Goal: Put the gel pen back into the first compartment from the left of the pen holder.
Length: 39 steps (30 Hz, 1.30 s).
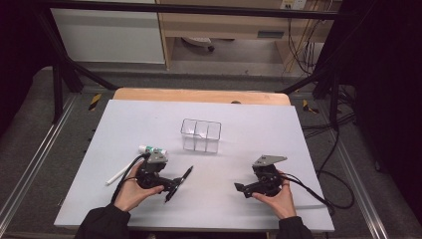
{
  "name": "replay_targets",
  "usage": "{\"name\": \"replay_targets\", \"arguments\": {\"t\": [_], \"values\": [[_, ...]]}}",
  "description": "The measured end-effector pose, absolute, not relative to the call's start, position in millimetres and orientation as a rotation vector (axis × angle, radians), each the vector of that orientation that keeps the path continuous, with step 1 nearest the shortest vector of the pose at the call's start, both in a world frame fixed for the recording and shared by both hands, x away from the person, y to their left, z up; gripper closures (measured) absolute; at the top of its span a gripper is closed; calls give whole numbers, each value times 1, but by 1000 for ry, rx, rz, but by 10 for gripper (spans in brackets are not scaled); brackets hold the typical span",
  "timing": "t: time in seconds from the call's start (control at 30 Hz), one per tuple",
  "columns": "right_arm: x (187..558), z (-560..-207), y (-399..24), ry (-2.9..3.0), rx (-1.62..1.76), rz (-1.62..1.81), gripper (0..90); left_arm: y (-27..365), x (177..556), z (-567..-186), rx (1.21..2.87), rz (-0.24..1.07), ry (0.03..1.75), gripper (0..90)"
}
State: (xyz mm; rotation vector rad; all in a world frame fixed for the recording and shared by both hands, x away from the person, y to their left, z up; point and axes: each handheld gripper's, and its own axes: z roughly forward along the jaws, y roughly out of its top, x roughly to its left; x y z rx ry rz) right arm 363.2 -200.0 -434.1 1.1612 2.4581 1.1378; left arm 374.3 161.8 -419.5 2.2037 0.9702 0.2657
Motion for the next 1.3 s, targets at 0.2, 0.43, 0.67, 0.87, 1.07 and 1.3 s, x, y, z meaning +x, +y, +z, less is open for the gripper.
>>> {"name": "replay_targets", "arguments": {"t": [0.2, 0.43, 0.67, 0.87, 1.07, 1.3], "values": [[359, -437, -217, 2424, 1214, 1142, 19, 139, 381, -422, 2247, 250, 991, 311], [357, -438, -222, 2418, 1214, 1131, 15, 122, 387, -429, 2301, 309, 1005, 523], [356, -437, -223, 2414, 1217, 1115, 12, 115, 389, -435, 2333, 319, 1034, 674], [356, -437, -223, 2417, 1206, 1111, 13, 114, 390, -435, 2337, 319, 1048, 741], [356, -437, -223, 2421, 1206, 1110, 13, 110, 388, -435, 2327, 330, 1088, 778], [355, -438, -222, 2422, 1206, 1108, 12, 112, 388, -434, 2299, 323, 1107, 797]]}}
